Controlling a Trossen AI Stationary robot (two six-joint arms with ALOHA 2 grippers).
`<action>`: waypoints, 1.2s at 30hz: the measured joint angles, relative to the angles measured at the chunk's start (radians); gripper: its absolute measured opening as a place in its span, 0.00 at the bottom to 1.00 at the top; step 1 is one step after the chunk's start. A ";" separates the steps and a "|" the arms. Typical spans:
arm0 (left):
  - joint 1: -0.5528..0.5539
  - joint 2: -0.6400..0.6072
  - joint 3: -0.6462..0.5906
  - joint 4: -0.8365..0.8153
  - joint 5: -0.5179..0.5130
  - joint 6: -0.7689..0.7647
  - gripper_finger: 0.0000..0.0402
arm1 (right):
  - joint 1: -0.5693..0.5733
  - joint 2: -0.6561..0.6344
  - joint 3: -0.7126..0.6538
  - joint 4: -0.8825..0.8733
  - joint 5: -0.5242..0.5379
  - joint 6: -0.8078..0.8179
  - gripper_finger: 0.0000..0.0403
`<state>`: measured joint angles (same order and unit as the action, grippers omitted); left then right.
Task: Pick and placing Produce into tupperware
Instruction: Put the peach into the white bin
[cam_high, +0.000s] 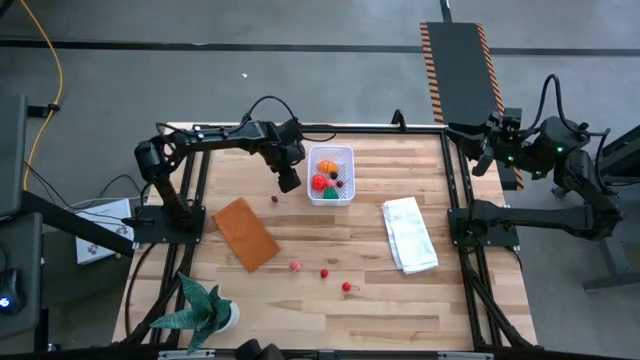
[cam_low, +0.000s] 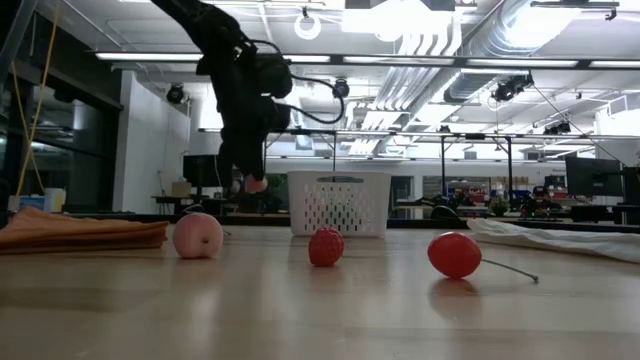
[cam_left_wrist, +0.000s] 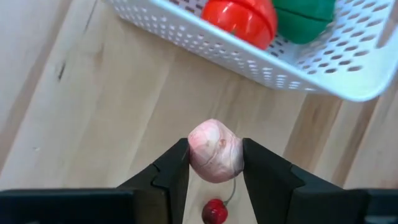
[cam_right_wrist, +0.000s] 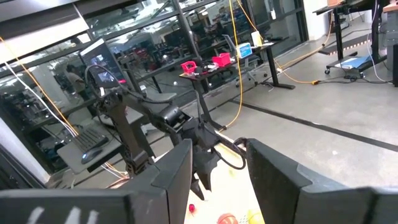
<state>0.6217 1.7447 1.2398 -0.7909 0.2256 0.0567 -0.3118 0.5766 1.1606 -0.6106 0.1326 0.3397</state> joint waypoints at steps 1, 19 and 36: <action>0.000 0.000 0.014 -0.015 0.000 0.001 0.32 | 0.000 0.000 0.000 0.000 0.000 0.000 0.36; 0.000 0.000 0.257 -0.299 0.002 0.070 0.32 | 0.000 0.000 0.000 0.000 0.000 -0.004 0.36; 0.000 0.000 0.550 -0.483 -0.001 0.095 0.32 | 0.000 0.000 0.000 0.000 0.000 -0.004 0.36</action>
<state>0.6217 1.7443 1.7894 -1.2743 0.2249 0.1513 -0.3115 0.5766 1.1606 -0.6109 0.1326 0.3355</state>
